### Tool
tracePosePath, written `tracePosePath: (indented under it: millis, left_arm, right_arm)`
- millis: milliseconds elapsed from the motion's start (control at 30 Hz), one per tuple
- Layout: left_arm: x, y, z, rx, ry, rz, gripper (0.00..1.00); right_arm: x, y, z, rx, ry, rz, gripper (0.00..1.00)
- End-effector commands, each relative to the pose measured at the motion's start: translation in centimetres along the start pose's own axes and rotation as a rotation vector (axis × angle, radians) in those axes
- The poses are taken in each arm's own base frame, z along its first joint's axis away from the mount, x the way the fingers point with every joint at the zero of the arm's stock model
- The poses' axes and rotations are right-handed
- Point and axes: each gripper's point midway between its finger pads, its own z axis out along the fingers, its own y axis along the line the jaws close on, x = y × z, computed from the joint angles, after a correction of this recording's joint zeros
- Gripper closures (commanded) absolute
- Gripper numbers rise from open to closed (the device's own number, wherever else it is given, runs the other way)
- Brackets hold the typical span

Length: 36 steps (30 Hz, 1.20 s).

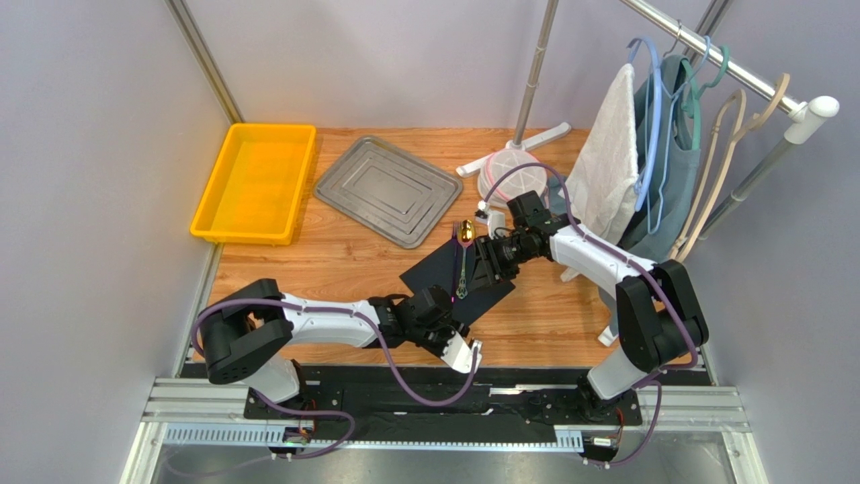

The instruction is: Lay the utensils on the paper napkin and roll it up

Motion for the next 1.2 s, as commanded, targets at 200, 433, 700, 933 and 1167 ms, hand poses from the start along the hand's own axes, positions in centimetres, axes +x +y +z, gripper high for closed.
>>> tracePosePath:
  millis: [200,433,700,933,1167]
  left_arm:
    - [-0.8,1.4,1.2,-0.051,-0.012,0.042,0.67]
    - [-1.7,1.4,0.6,-0.042,-0.044,0.046,0.9]
    - [-3.1,2.7,-0.8,-0.049,-0.067,-0.016,1.0]
    - [-3.3,5.5,-2.1,-0.066,-0.102,-0.136,1.0]
    - [-2.0,9.4,-2.8,-0.121,-0.103,-0.22,1.0]
  right_arm:
    - [-0.5,0.3,-0.4,-0.02,-0.015,-0.015,0.57]
    - [-0.5,-0.2,-0.2,-0.013,-0.007,0.01,0.6]
    - [-0.9,-1.2,-0.3,0.012,-0.029,0.071,0.74]
    - [-1.0,-1.8,-0.4,0.029,-0.048,0.093,0.79]
    - [-1.2,-2.2,-0.7,0.043,-0.062,0.106,0.82]
